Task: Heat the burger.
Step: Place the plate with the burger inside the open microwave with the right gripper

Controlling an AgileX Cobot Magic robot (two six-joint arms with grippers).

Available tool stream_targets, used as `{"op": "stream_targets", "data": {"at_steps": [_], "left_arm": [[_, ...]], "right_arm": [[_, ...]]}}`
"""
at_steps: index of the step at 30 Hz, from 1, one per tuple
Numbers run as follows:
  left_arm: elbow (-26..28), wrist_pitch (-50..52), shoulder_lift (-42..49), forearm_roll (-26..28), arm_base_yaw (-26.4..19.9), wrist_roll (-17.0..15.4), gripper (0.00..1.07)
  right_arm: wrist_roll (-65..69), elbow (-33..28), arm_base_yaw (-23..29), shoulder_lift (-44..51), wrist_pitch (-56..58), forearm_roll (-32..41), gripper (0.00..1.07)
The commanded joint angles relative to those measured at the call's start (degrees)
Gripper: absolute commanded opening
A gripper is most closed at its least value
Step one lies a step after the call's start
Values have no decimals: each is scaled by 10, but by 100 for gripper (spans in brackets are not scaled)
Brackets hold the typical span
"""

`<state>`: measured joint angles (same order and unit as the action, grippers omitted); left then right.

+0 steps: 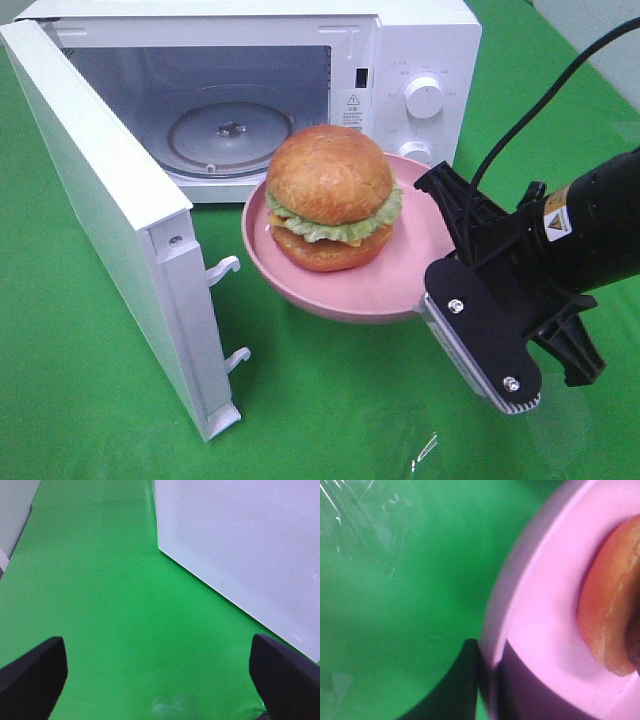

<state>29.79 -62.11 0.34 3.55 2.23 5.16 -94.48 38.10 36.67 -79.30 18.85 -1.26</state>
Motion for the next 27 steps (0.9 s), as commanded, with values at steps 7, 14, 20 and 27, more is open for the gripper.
{"op": "stream_targets", "data": {"at_steps": [7, 14, 20, 27], "left_arm": [[-1, 8, 10, -1, 2, 0, 91], [-1, 8, 10, -1, 2, 0, 91], [-1, 8, 10, -1, 2, 0, 91], [-1, 8, 10, -1, 2, 0, 91]], "right_arm": [[3, 49, 8, -44, -48, -2, 0], [3, 85, 23, -79, -48, -2, 0], [3, 100, 37, -109, -64, -1, 0], [3, 129, 37, -144, -77, 1, 0]]}}
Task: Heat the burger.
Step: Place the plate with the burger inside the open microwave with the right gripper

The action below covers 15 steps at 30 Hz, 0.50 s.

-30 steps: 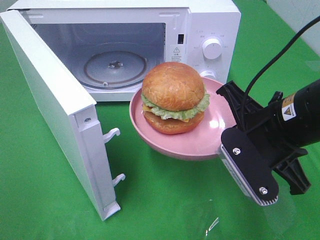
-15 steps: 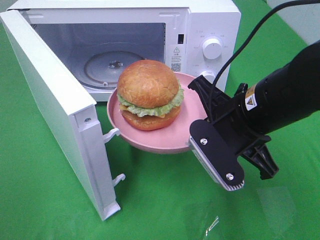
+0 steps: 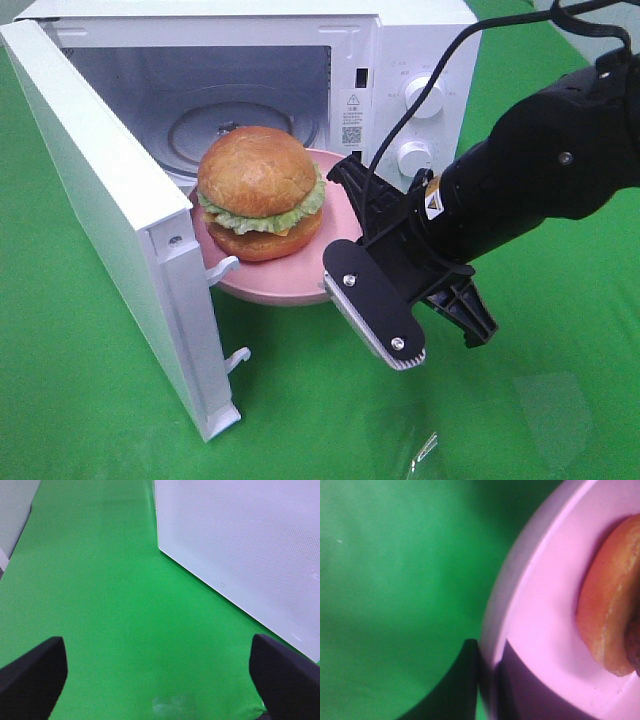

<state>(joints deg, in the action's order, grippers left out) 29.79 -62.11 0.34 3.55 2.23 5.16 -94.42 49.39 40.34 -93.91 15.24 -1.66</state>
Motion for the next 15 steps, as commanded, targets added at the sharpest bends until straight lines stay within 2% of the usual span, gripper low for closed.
{"op": "stream_targets", "data": {"at_steps": [1, 15], "left_arm": [[-1, 8, 10, -1, 2, 0, 91], [-1, 8, 10, -1, 2, 0, 91]], "right_arm": [[3, 17, 0, 2, -41, 5, 0], [32, 85, 5, -61, -40, 5, 0]]}}
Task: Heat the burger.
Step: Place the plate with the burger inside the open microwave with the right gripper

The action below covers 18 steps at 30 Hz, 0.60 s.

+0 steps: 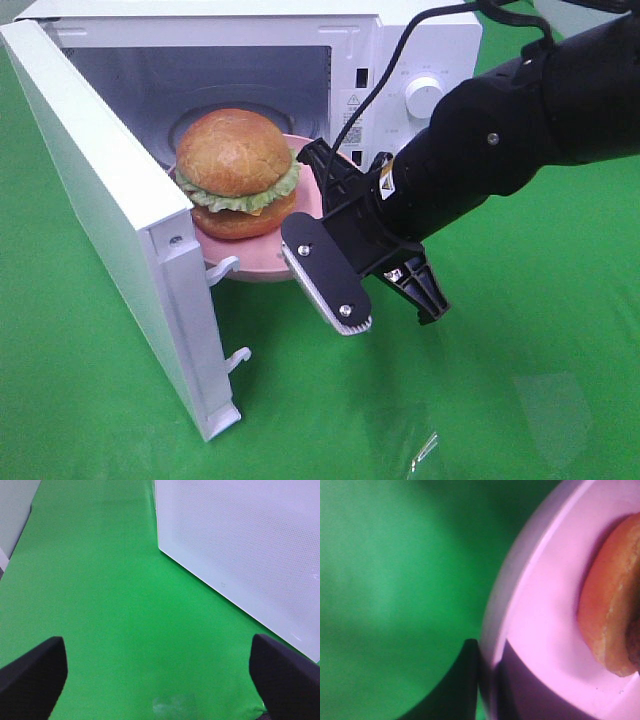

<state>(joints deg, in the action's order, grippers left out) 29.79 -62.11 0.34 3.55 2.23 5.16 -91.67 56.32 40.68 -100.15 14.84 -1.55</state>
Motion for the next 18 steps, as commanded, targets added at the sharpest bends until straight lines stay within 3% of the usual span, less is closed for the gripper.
{"op": "stream_targets", "data": {"at_steps": [1, 14, 18], "left_arm": [[-1, 8, 10, -1, 2, 0, 91], [-1, 8, 10, -1, 2, 0, 91], [-1, 8, 10, -1, 2, 0, 91]], "right_arm": [[5, 16, 2, 2, -36, 3, 0], [26, 92, 2, -56, -15, 3, 0], [52, 141, 2, -90, 9, 3, 0]]}}
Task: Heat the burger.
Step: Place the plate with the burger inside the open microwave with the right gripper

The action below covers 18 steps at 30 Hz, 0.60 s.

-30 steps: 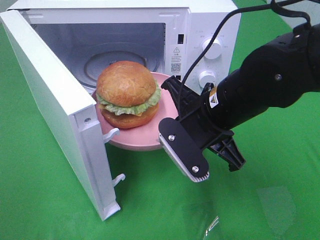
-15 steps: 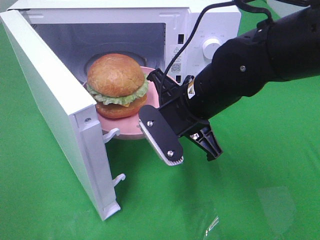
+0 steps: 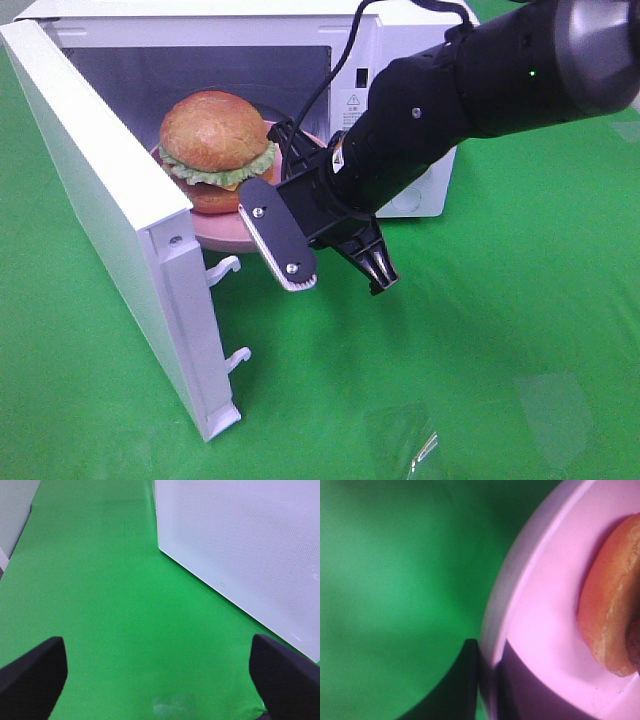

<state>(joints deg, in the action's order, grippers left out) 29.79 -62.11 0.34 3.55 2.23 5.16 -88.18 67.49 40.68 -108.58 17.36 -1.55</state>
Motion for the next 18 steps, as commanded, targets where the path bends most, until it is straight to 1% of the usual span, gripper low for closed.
{"op": "stream_targets", "data": {"at_steps": [1, 2, 3, 4, 5, 7, 10, 11, 14, 18], "left_arm": [[-1, 8, 10, -1, 2, 0, 91], [-1, 8, 10, -1, 2, 0, 91], [-1, 8, 10, -1, 2, 0, 91], [-1, 8, 10, -1, 2, 0, 91], [-1, 8, 10, -1, 2, 0, 91], [-1, 8, 10, -1, 2, 0, 91], [-1, 8, 10, -1, 2, 0, 91], [-1, 8, 10, -1, 2, 0, 91], [-1, 8, 10, -1, 2, 0, 91], [-1, 8, 10, -1, 2, 0, 91]], "right_arm": [[17, 29, 2, -6, -16, 3, 0], [29, 44, 2, -16, -12, 1, 0], [29, 44, 2, -16, -12, 1, 0], [42, 59, 2, -28, -6, -13, 0], [42, 59, 2, -28, -6, -13, 0], [69, 85, 2, -46, 8, -44, 0], [95, 100, 2, -57, 14, -64, 0], [121, 113, 2, -64, 15, -84, 0], [139, 125, 2, -72, 15, -96, 0], [167, 156, 2, -91, 20, -117, 0]]}}
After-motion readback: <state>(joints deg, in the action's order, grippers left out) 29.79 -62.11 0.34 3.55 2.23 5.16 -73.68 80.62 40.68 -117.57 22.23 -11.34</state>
